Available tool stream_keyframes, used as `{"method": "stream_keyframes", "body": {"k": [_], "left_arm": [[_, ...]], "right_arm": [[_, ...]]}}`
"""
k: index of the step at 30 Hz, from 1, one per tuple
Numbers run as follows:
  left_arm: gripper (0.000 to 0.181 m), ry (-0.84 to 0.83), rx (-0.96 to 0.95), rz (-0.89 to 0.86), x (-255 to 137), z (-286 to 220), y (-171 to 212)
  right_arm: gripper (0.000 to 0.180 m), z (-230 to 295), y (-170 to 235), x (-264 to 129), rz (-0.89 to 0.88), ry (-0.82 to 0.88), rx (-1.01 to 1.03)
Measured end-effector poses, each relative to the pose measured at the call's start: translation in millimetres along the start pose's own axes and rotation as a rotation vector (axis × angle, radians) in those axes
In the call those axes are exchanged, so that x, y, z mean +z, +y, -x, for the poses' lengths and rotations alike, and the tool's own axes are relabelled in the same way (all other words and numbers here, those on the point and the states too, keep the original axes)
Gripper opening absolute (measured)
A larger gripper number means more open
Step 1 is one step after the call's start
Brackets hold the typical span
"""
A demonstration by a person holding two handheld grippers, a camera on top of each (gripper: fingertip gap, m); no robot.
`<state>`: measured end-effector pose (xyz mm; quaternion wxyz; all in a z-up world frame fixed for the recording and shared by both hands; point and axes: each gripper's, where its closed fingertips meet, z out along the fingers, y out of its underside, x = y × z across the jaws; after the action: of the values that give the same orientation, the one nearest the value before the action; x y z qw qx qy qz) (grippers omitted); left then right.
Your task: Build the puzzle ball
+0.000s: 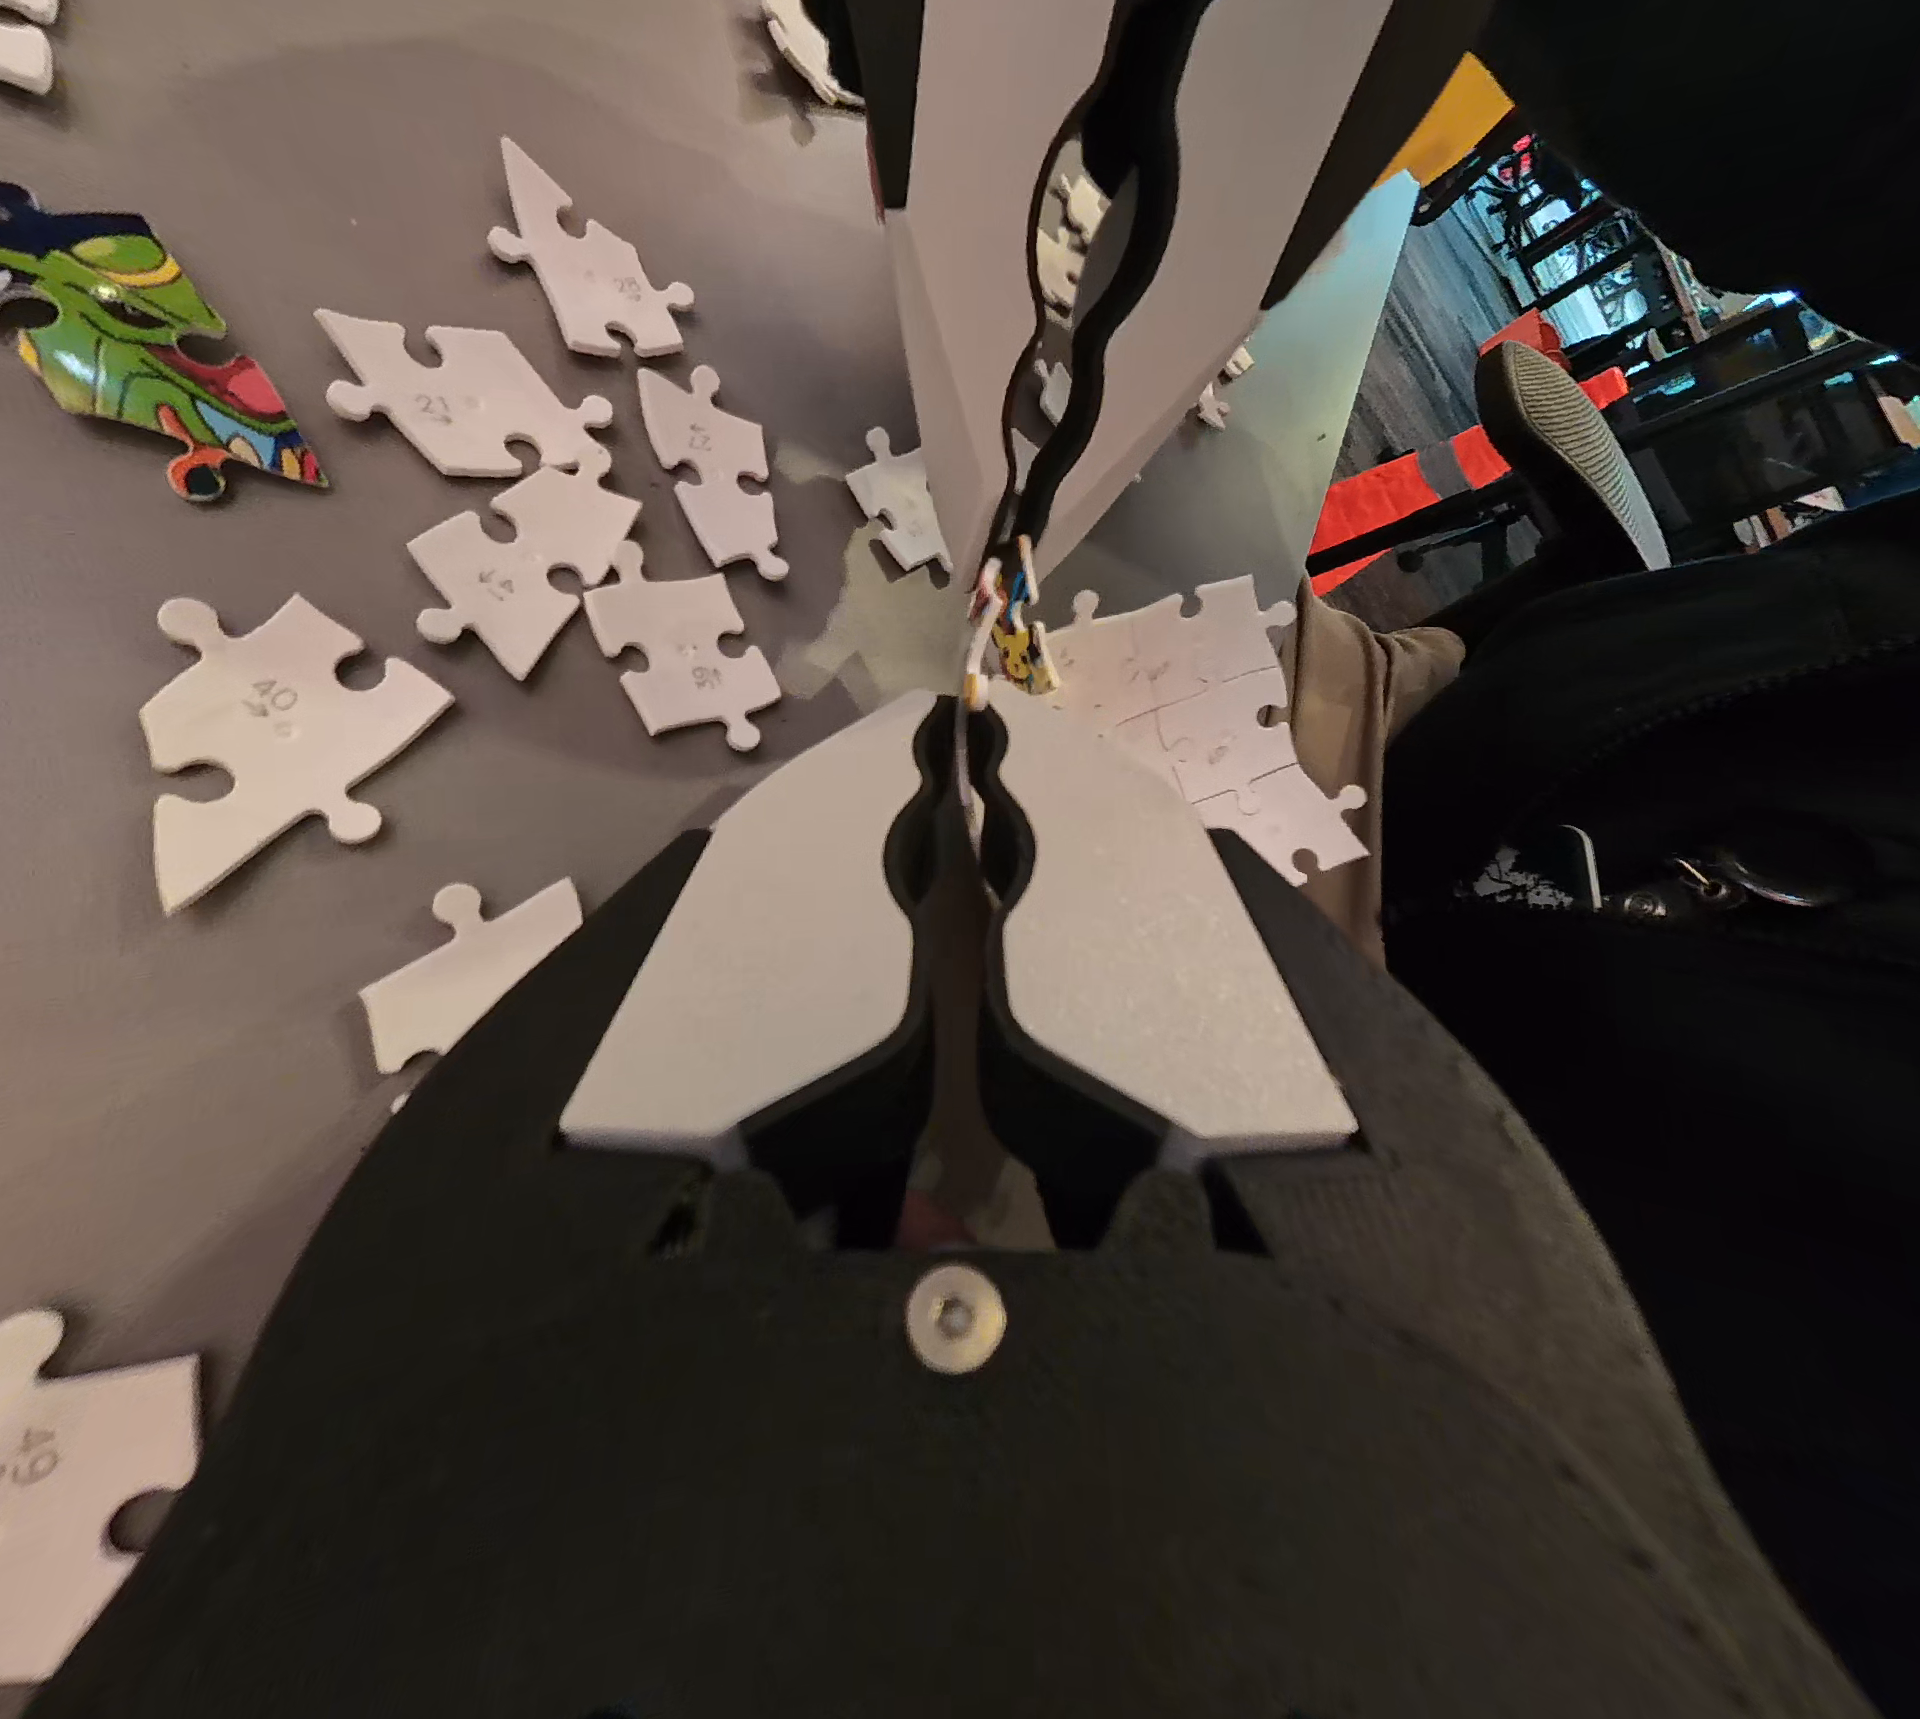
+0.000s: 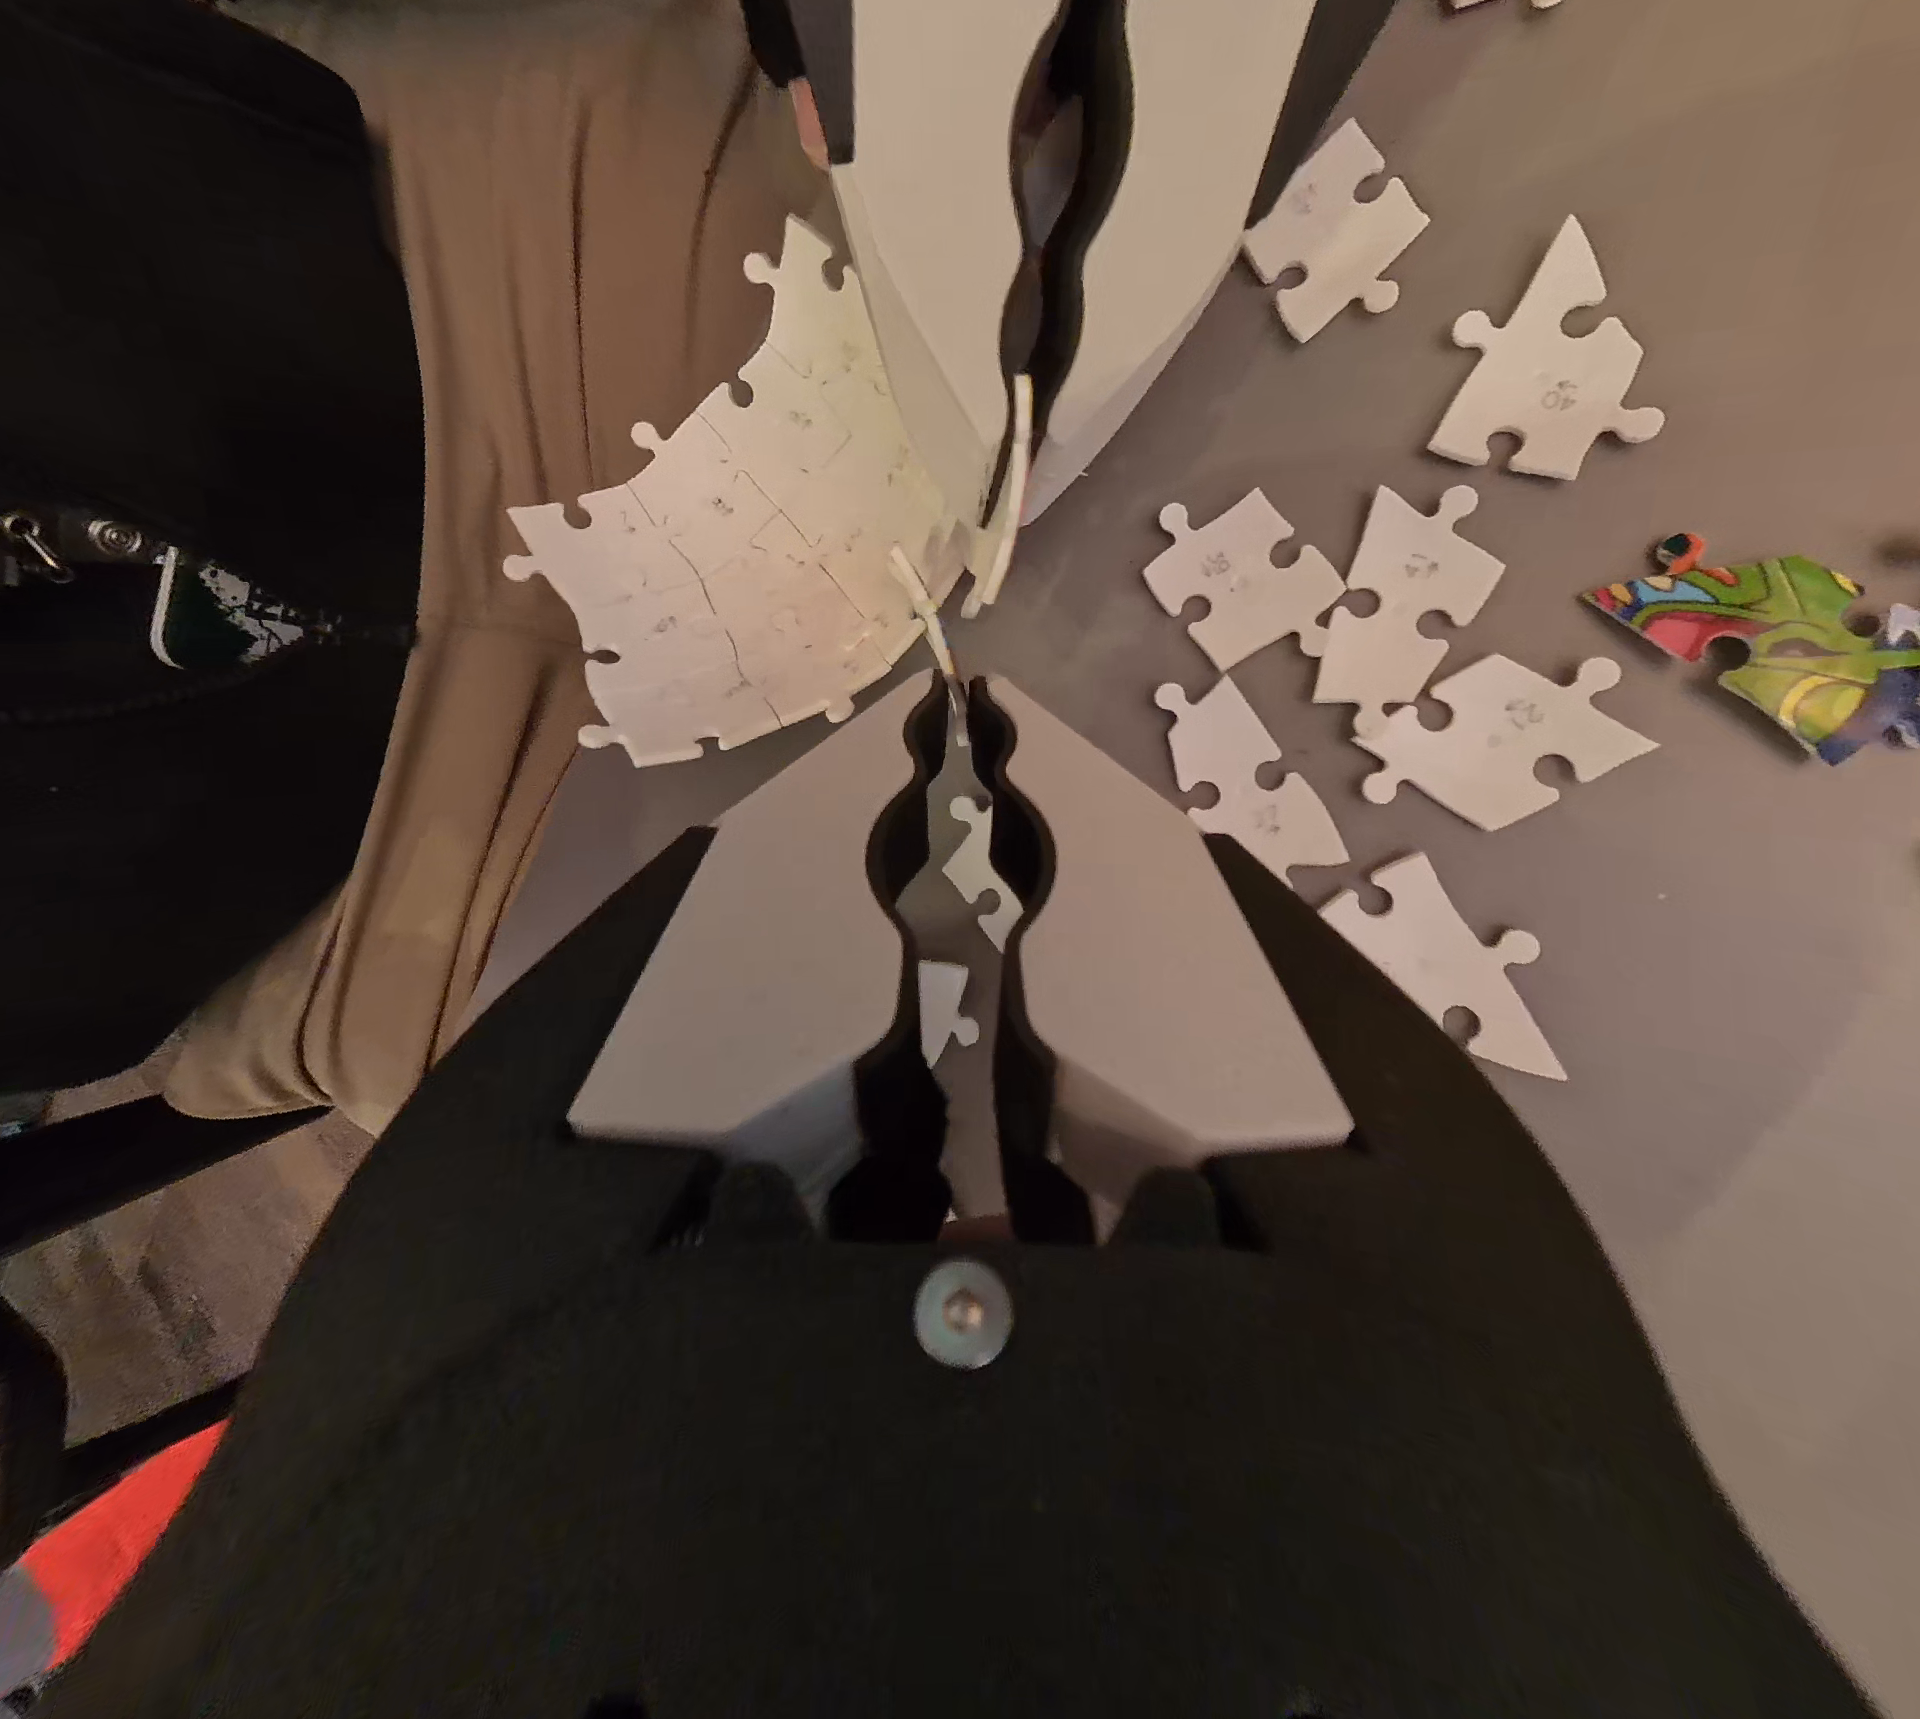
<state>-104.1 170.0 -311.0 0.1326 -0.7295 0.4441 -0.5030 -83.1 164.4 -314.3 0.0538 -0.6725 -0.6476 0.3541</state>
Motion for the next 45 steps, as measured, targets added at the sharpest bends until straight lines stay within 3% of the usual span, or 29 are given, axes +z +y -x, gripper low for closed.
{"method": "stream_keyframes", "body": {"k": [5, 20, 27, 38, 45], "left_arm": [[0.003, -0.004, 0.0, -0.006, -1, 1, 0], [0.003, 0.019, -0.007, -0.019, -6, 0, 0], [0.003, 0.001, 0.008, 0.009, -4, 1, 3], [0.003, -0.05, 0.033, 0.046, 2, 1, 4], [0.01, -0.025, 0.032, 0.039, 3, -4, 3]], "right_arm": [[0.002, -3, -1, 0, -0.033, -0.011, 0.019], [0.0, -1, -6, -5, -0.05, 0.122, -0.309], [0.0, -6, 4, -13, -0.01, 0.134, -0.224], [0.0, 6, 6, -6, 0.285, 0.104, 0.095], [0.0, 2, 5, -6, 0.306, 0.126, 0.227]]}}
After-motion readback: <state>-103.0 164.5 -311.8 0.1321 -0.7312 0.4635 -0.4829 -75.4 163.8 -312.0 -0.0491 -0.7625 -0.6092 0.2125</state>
